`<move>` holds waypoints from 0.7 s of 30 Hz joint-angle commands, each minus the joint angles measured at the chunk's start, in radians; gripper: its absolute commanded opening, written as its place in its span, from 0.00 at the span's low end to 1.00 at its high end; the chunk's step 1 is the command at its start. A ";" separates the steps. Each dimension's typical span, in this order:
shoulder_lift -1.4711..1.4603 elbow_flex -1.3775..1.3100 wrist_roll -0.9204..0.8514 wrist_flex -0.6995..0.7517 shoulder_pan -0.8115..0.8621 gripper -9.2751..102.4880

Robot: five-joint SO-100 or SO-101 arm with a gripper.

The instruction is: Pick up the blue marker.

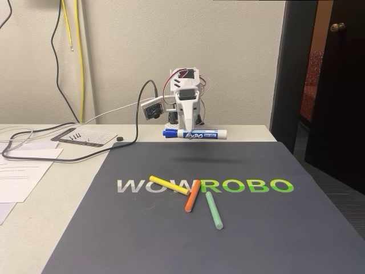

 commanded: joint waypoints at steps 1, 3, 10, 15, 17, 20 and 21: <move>0.058 -0.005 0.015 -0.028 -0.008 0.08; 0.058 -0.003 0.017 -0.031 -0.006 0.08; 0.058 -0.003 0.023 -0.035 -0.006 0.08; 0.058 -0.002 0.023 -0.037 -0.008 0.08; 0.058 -0.002 0.023 -0.037 -0.008 0.08; 0.058 -0.002 0.023 -0.037 -0.008 0.08; 0.058 -0.002 0.021 -0.037 -0.008 0.08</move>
